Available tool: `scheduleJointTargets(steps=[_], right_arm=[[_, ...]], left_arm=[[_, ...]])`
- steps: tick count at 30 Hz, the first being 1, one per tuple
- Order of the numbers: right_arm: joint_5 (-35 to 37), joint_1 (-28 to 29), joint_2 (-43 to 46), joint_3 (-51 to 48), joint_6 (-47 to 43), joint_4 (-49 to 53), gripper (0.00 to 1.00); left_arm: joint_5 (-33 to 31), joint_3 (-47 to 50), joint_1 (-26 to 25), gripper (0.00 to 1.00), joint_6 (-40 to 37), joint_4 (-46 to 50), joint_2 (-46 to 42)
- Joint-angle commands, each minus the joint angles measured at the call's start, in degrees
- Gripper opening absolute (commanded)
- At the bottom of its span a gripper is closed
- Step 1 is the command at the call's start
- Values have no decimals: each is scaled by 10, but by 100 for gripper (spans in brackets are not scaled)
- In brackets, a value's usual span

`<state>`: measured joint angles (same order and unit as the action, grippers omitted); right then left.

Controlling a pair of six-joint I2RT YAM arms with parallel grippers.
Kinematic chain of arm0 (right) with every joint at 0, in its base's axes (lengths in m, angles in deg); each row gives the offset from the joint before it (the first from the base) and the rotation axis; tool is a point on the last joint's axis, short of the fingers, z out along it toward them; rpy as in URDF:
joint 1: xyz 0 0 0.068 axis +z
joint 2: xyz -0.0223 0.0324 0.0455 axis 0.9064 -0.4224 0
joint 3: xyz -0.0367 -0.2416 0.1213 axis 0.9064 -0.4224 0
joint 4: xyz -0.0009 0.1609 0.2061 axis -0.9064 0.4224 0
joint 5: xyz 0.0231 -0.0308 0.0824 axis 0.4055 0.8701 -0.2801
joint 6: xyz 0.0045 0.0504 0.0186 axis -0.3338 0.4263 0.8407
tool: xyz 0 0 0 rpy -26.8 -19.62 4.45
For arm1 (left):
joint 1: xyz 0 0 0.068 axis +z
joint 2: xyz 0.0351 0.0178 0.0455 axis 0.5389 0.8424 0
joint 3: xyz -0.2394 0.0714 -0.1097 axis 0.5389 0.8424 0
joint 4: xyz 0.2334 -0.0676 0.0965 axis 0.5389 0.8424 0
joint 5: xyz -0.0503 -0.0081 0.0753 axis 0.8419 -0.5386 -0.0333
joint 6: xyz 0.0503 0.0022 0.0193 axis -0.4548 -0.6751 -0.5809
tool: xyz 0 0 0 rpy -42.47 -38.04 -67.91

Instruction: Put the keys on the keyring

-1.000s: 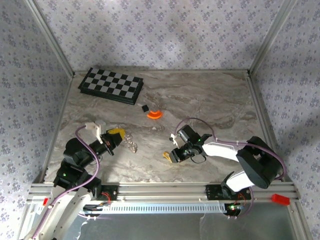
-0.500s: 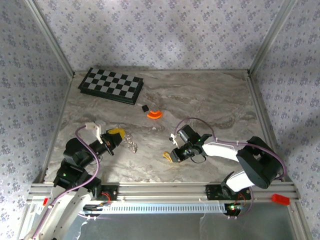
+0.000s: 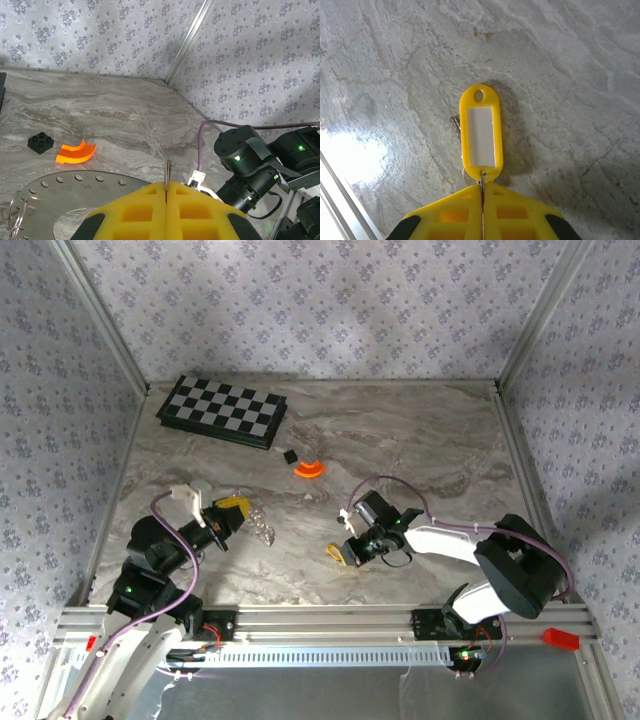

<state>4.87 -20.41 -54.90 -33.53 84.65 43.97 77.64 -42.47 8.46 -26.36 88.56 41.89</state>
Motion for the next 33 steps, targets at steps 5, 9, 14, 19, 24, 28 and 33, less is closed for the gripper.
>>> scheduleJointTargets(steps=[5,9,14,19,24,28,33], right_arm=[[33,22,54,13,-37,24,1],[64,50,98,13,-57,29,0],[111,85,168,23,-81,46,0],[180,147,252,39,-122,52,0],[219,222,326,43,-179,24,0],[209,259,357,58,-207,-8,0],[135,260,384,95,-194,-19,0]], left_arm=[[13,-10,-3,0,5,-20,1],[14,-9,-3,0,3,-23,9],[18,-6,-4,0,-1,-33,16],[27,-11,-5,0,-3,-43,19],[34,-26,-8,0,-5,-38,14],[52,-42,-14,0,-6,-38,10],[98,-64,-24,0,1,-62,3]])
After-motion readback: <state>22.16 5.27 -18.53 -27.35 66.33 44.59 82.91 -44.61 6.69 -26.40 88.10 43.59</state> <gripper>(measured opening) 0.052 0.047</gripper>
